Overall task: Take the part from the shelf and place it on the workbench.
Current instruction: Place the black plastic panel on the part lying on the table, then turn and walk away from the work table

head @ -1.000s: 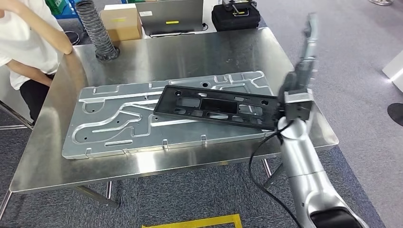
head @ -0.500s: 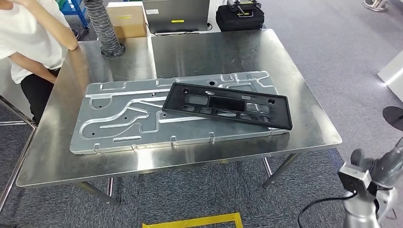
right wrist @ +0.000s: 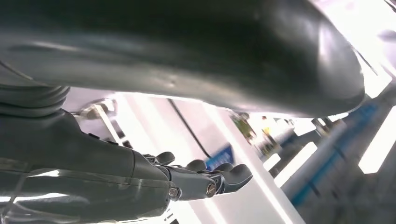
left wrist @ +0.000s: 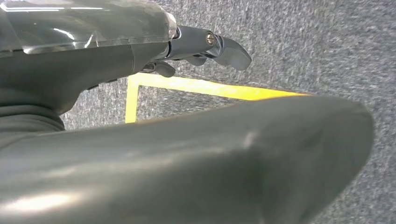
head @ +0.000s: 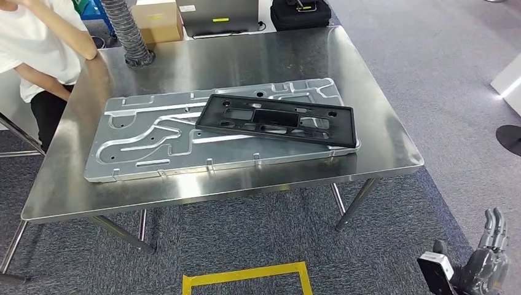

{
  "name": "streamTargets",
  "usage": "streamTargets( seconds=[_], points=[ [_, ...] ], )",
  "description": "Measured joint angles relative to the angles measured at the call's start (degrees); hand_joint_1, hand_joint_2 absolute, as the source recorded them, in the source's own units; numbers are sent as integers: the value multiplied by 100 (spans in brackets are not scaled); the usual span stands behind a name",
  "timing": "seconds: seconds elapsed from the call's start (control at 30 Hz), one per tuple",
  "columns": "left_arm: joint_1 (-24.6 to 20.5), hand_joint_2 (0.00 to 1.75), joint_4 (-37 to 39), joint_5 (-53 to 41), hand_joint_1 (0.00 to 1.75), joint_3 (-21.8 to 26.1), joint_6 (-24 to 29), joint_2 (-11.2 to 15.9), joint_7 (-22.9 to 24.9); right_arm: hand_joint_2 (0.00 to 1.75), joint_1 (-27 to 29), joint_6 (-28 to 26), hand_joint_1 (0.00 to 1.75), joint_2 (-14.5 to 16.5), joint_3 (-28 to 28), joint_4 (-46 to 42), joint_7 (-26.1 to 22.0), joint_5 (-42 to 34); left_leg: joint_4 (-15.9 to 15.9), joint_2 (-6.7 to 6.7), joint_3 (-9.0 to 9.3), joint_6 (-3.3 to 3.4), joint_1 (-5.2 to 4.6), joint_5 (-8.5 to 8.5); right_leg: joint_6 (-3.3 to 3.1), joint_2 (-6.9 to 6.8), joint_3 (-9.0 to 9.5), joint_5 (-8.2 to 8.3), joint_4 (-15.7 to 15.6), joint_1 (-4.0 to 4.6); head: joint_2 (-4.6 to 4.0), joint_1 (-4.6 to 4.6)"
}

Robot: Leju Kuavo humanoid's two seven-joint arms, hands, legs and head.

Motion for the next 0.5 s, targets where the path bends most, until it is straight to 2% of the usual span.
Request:
streamTargets(
  seconds=[0.03,0.07,0.1,0.17,0.2,0.23,0.27,0.33,0.37,0.4,0.43,0.47,0.5],
  points=[
    [-16,0,-1,-9,0,-1,3,0,13,0,-4,26,0,51,-93,171,0,65,-408,2,267,42,-27,101,15,-1,-36,54,2,12,0,1],
    [-33,0,-2,-16,0,-1,5,0,26,0,-14,30,0,89,-177,355,0,104,-683,3,429,77,-54,162,39,-5,-59,106,-1,16,0,1],
    [-44,0,-3,-25,0,-2,6,0,38,0,-30,20,0,120,-251,556,0,126,-806,4,479,108,-75,190,68,-9,-71,160,-9,10,0,1],
    [-38,0,-4,-60,0,-2,-1,-3,51,0,-81,-2,0,152,-377,1017,0,122,-824,11,427,156,-92,301,136,-8,-78,271,-57,-8,-1,1],
    [-33,0,-4,-82,0,-2,-8,-9,52,0,-114,-2,0,158,-441,1267,0,108,-847,26,395,184,-82,382,166,-1,-91,259,-56,-20,-1,1],
    [-32,0,-4,-108,0,-2,-21,-15,54,0,-147,2,0,161,-513,1531,0,92,-875,40,346,214,-70,469,194,5,-125,130,16,-27,-2,2],
    [-32,0,-4,-127,0,-2,-34,-22,54,0,-179,7,0,162,-590,1801,0,77,-901,54,277,236,-53,561,226,11,-187,-127,209,-39,-2,2],
    [-26,0,-4,-151,0,-2,-61,-34,58,0,-244,4,0,167,-711,2331,0,74,-897,70,106,255,-45,703,294,14,-340,-784,900,-86,-1,2],
    [-22,0,-4,-157,0,-2,-68,-38,63,0,-285,-8,0,169,-752,2596,0,96,-882,78,10,244,-43,768,330,13,-389,-979,1272,-112,-1,2],
    [-20,0,-4,-168,0,-2,-73,-43,69,0,-339,-34,0,171,-786,2885,0,144,-857,88,-88,228,-40,829,362,12,-378,-1011,1528,-139,-1,2],
    [-21,0,-4,-180,0,-2,-75,-47,74,0,-400,-73,0,172,-823,3206,1,213,-822,96,-194,206,-32,887,390,11,-282,-913,1612,-167,-1,2],
    [-23,0,-4,-191,0,-3,-74,-54,77,0,-461,-113,0,171,-859,3521,5,288,-778,101,-301,181,-20,936,414,10,-86,-752,1489,-196,-1,2],
    [-27,0,-4,-200,0,-3,-74,-62,79,0,-523,-148,0,171,-899,3848,20,359,-718,102,-401,150,-11,978,434,10,220,-637,1163,-226,0,2]
  ],
)
